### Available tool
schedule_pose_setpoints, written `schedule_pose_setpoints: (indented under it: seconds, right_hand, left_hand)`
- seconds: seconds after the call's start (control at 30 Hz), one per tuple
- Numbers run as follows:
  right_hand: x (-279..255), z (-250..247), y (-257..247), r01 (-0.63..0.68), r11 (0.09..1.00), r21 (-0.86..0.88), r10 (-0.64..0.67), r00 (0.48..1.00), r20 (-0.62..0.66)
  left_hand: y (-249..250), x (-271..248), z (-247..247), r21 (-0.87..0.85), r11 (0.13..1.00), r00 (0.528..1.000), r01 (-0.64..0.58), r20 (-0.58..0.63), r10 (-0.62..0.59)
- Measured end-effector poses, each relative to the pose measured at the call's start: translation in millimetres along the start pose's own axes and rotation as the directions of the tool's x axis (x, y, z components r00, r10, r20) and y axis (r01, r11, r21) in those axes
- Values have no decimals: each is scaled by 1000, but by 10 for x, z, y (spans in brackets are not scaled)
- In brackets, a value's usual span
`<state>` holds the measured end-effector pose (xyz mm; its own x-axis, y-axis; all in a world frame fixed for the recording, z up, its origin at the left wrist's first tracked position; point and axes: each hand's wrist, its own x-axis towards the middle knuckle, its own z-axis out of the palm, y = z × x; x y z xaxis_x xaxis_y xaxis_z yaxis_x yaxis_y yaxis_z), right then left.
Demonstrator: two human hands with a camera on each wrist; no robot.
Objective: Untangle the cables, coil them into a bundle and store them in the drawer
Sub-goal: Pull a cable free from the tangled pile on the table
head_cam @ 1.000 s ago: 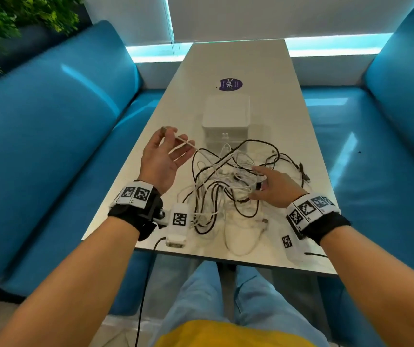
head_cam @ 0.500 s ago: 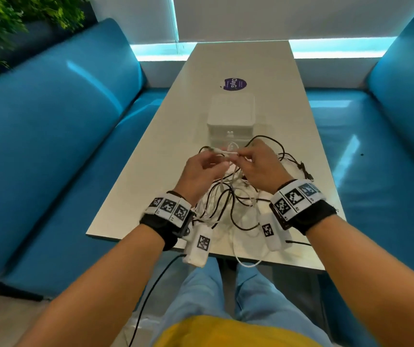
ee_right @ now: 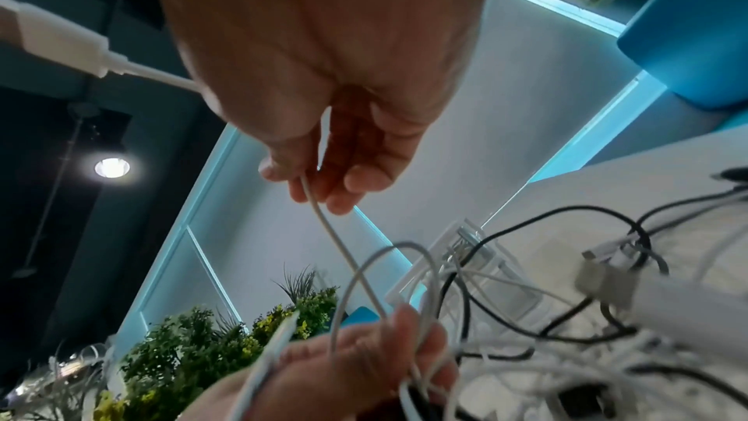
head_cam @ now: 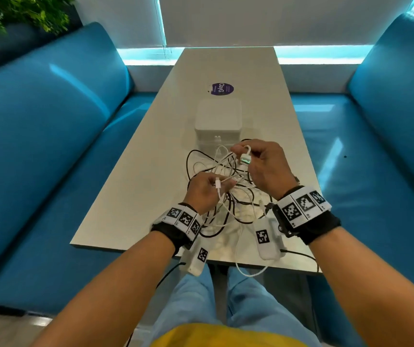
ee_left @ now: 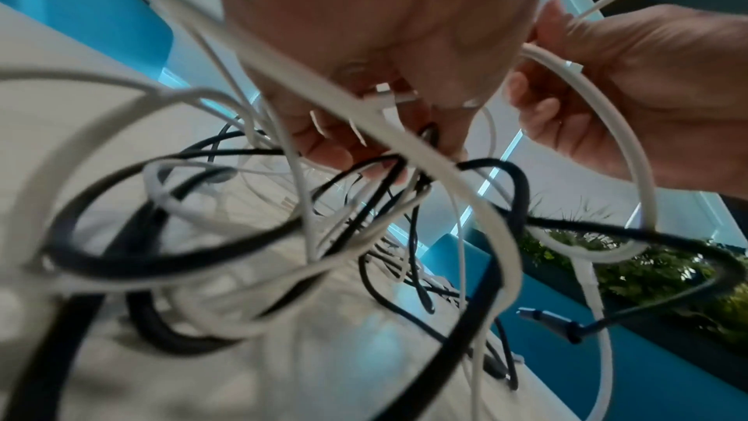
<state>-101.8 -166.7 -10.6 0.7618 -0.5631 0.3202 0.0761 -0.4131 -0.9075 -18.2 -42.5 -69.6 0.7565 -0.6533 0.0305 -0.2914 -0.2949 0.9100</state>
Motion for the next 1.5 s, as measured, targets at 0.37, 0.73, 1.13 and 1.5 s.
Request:
schedule_pose_setpoints:
  seconds: [0.37, 0.73, 1.13, 1.5]
  right_hand:
    - [-436, 5, 722, -111, 737, -666, 434, 834, 341]
    - [-338, -203, 420, 47, 632, -774, 362, 865, 348]
    - [-795, 4, 382, 303, 710, -636, 423, 539, 729]
    - [-48, -364, 335, 69, 481, -874, 557, 745, 366]
  left_hand:
    - [113, 96, -342, -330, 944, 989, -29, -149, -21]
    - [-207, -35, -484, -480, 877, 989, 21, -117, -88]
    - [-92, -21, -509, -458, 885, 995, 77, -16, -95]
    - [-85, -49, -528, -439, 896, 994, 70, -44, -99]
